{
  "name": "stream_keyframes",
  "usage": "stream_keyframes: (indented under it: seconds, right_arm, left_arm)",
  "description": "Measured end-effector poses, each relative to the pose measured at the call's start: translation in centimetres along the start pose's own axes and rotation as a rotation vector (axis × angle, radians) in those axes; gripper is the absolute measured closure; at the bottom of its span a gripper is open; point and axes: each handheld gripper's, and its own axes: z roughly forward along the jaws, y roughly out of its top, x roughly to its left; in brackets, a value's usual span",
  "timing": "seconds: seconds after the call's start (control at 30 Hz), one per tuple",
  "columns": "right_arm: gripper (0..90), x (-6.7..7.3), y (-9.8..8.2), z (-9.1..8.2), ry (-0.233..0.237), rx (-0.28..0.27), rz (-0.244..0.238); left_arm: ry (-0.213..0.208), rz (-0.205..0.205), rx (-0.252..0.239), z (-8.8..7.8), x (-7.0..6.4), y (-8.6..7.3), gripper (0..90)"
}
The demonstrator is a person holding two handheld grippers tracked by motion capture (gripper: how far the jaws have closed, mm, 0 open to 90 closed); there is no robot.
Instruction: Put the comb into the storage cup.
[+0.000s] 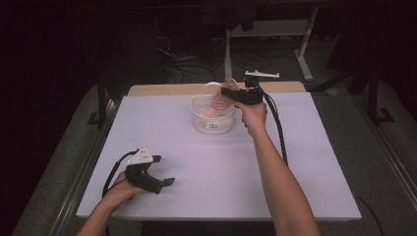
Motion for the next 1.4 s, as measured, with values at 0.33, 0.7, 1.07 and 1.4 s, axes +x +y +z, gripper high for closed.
stream_keyframes:
  seconds: [0.33, 0.7, 1.07, 1.4]
  right_arm:
    - [59.0, -0.9, 0.0, -0.1, -0.038, 0.033, -0.011]
    - [53.2, -1.7, -0.2, -0.4, -0.076, 0.058, -0.032]
    - [21.6, -1.6, 0.0, -1.1, -0.128, 0.065, -0.065]
    - [6.7, -2.0, -0.3, -2.8, -0.128, 0.086, -0.100]
  left_arm:
    - [-0.005, 0.003, 0.001, 0.1, -0.1, 0.1, 0.0]
    - [-0.005, 0.004, 0.004, 0.2, -0.1, 0.0, 0.0]
    - [-0.005, 0.000, 0.001, 0.1, -0.1, 0.0, 0.0]
    - [-0.006, 0.006, 0.005, 0.2, -0.1, 0.1, 0.0]
